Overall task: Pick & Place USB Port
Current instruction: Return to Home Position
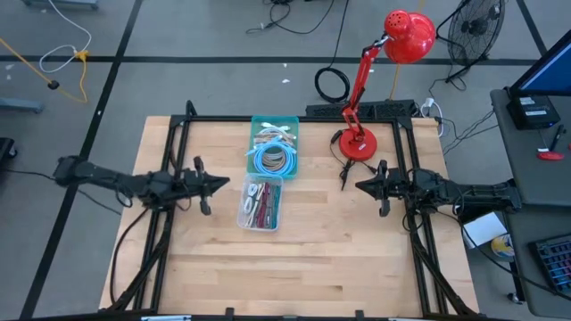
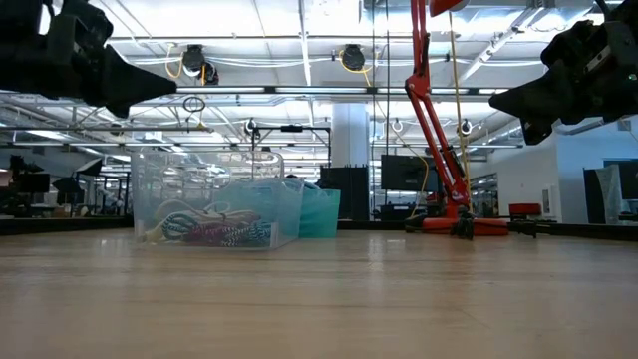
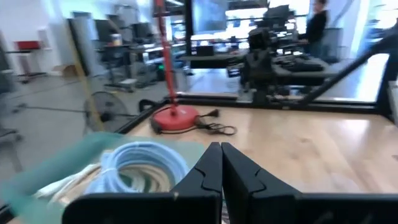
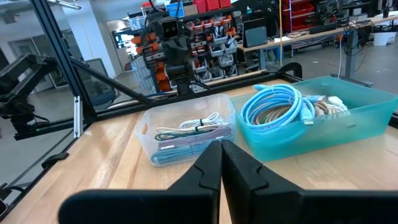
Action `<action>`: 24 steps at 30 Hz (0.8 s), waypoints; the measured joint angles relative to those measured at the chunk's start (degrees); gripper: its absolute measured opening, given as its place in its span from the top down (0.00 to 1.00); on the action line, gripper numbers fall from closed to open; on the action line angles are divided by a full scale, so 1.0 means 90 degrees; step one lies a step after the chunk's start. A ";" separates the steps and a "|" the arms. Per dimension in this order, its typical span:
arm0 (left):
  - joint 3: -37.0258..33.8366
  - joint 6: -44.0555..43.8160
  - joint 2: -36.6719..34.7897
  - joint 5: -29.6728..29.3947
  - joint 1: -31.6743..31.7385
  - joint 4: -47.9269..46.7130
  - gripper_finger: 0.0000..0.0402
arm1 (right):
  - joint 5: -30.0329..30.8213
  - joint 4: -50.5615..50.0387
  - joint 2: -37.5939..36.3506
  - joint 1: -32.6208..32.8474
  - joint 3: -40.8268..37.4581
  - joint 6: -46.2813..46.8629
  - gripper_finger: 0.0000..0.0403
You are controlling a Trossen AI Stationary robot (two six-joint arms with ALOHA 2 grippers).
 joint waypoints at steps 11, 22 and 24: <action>0.0000 -0.0135 0.0000 0.1981 0.1774 -0.0279 1.00 | 0.0000 0.0001 0.0001 0.0000 0.0000 0.0000 0.99; -0.0226 -0.0074 -0.0007 0.2458 0.2036 -0.0345 1.00 | 0.0000 0.0001 0.0002 0.0000 0.0000 0.0000 0.99; -0.0221 -0.0116 -0.0010 0.2411 0.2037 -0.0339 1.00 | -0.0001 0.0001 0.0001 0.0001 0.0000 -0.0001 1.00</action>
